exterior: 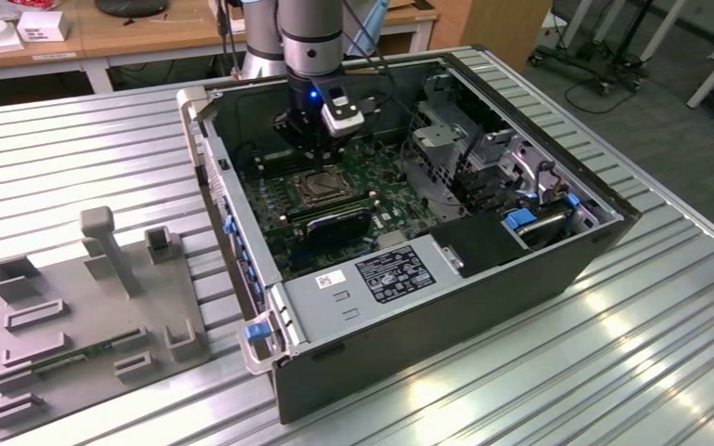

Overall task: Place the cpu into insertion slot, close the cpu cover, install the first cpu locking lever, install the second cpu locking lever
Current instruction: 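Install the first cpu locking lever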

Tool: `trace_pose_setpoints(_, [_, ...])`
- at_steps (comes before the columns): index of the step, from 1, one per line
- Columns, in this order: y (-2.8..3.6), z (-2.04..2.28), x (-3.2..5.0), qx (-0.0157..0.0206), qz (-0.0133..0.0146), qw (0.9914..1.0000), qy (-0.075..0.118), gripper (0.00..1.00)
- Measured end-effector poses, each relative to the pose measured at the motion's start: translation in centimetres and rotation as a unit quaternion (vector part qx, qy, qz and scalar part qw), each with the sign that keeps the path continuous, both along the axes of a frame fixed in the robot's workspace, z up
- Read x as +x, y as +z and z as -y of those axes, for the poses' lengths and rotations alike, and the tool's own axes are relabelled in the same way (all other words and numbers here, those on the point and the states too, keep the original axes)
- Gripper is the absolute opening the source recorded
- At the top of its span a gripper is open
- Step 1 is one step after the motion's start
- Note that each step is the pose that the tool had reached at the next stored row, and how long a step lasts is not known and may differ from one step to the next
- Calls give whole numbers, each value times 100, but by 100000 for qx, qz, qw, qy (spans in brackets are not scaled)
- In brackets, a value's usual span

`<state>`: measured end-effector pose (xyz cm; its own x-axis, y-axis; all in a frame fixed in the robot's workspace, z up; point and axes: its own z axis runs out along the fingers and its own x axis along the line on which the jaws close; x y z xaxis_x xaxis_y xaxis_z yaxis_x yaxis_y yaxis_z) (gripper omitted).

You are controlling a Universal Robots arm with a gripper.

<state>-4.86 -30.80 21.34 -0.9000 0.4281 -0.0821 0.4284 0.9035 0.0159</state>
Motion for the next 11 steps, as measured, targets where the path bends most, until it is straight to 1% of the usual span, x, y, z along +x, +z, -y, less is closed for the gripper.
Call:
trace_pose_setpoints(3, [-2, 0, 0, 1, 2, 99991, 1339, 10])
trace_pose_setpoints(6, [-6, 0, 1, 4, 4, 99948, 3230, 10])
trace_pose_setpoints(7, [-7, 0, 1, 7, 6, 99919, 4033, 10])
trace_pose_setpoints(9, [-10, 0, 1, 3, 2, 99834, 5754, 10])
trace_pose_setpoints(11, [-13, 0, 1, 1, 2, 99716, 7530, 10])
